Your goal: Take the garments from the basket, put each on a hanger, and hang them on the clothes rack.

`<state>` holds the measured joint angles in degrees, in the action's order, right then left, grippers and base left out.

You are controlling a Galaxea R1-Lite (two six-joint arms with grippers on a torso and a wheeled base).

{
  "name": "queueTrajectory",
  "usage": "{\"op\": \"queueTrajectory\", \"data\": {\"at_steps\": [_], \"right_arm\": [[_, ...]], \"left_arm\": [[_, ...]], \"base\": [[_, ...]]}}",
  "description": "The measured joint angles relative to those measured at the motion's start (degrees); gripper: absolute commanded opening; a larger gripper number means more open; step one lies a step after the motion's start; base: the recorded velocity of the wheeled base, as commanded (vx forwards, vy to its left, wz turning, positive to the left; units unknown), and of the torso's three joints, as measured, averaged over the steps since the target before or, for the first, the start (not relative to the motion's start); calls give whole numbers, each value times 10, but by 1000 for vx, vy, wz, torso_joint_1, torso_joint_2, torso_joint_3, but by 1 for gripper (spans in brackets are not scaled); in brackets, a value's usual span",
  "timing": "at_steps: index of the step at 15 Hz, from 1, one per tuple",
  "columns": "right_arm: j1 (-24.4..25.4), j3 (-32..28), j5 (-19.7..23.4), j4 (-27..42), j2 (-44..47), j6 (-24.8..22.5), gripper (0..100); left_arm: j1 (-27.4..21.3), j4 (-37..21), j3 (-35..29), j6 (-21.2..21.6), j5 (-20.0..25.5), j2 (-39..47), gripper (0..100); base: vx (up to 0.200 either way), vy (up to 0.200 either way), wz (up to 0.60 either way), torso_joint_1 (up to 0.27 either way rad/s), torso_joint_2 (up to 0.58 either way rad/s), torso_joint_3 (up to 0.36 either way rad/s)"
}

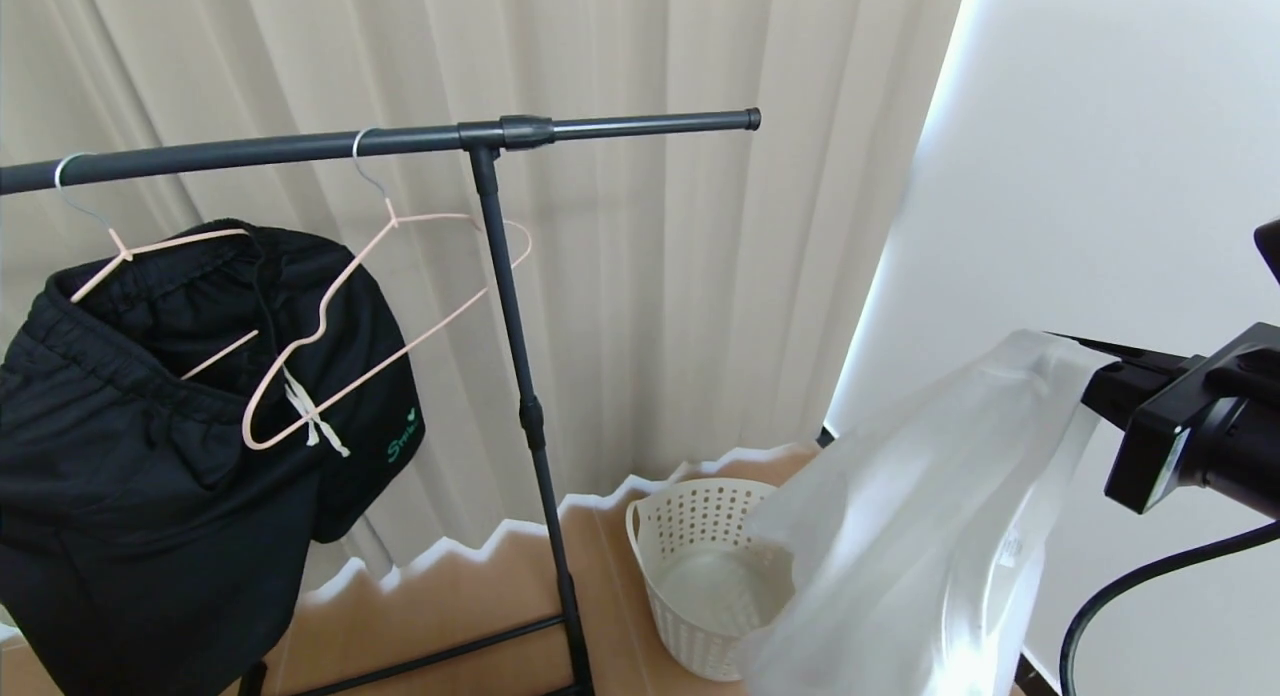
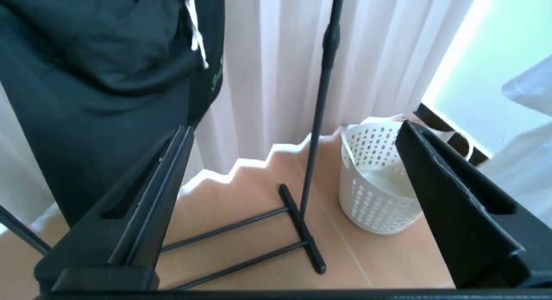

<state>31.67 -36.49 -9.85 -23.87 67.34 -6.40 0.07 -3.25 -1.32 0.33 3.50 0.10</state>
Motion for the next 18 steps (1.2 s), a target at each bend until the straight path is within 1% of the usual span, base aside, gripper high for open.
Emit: {"op": "queueTrajectory", "data": {"at_steps": [5, 18], "right_arm": [[0, 1, 0, 1, 1, 0, 0], [0, 2, 0, 1, 1, 0, 0]], "left_arm": [[0, 0, 0, -1, 0, 0, 100], [0, 1, 1, -2, -5, 0, 100]], "base": [[0, 0, 0, 235, -554, -316], [0, 0, 0, 164, -370, -204]]}}
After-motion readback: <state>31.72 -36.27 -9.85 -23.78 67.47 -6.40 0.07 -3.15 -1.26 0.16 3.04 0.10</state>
